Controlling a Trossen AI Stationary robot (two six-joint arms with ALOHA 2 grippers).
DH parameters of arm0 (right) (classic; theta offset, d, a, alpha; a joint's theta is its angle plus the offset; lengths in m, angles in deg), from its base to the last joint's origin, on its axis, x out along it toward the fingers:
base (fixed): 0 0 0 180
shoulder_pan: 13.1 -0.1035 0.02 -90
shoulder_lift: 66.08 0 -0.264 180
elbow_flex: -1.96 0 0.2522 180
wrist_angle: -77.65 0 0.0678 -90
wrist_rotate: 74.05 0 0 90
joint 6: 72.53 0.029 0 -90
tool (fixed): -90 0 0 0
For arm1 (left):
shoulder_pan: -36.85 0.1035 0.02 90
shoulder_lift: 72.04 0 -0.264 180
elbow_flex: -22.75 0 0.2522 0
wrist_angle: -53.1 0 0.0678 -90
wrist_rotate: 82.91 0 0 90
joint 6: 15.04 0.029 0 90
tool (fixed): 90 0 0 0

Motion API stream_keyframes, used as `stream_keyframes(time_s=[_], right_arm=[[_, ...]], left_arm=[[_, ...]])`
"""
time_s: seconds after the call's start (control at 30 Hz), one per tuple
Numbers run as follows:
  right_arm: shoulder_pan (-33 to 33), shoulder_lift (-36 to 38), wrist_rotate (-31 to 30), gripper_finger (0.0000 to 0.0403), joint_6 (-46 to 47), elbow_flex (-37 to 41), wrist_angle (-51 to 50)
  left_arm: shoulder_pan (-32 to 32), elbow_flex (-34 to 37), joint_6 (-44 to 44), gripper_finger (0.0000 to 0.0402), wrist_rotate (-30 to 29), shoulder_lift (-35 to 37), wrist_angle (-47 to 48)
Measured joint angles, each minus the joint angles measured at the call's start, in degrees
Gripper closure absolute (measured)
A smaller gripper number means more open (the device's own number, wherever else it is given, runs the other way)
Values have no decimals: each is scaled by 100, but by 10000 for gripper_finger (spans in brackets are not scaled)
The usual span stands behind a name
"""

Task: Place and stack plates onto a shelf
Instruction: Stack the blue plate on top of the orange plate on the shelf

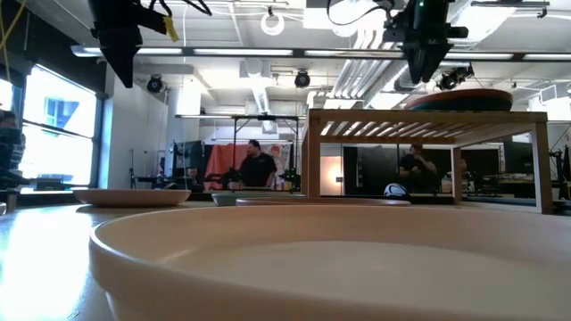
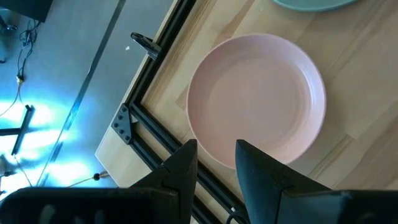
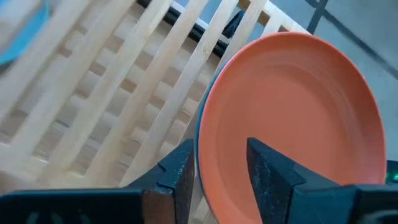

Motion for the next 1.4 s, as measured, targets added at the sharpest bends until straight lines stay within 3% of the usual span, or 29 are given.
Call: stream_keyframes(time_s=[0.17,0.37,0.5,0.97,1.17,1.4], right_arm=[[0,0,758,279,156,-286,50],[-161,0,2110,279,157,-408,649],[-557,0,2662,279,158,-408,1100],[-2546,-4,2986,279,1137,132,1770],[-3422,-7,2959,279,1929,573,1904],[-4288,-4,2956,279,2220,1191,2169]], left_arm=[[0,0,-10,303,257,0,-2],[0,0,-98,303,1301,0,-281],[0,-2,-109,303,1915,-2,-440],[-44,-2,-945,303,3175,-4,-938],[-308,-4,-1329,303,3180,-4,-944],[-757,-4,-1797,303,3172,-4,-942]])
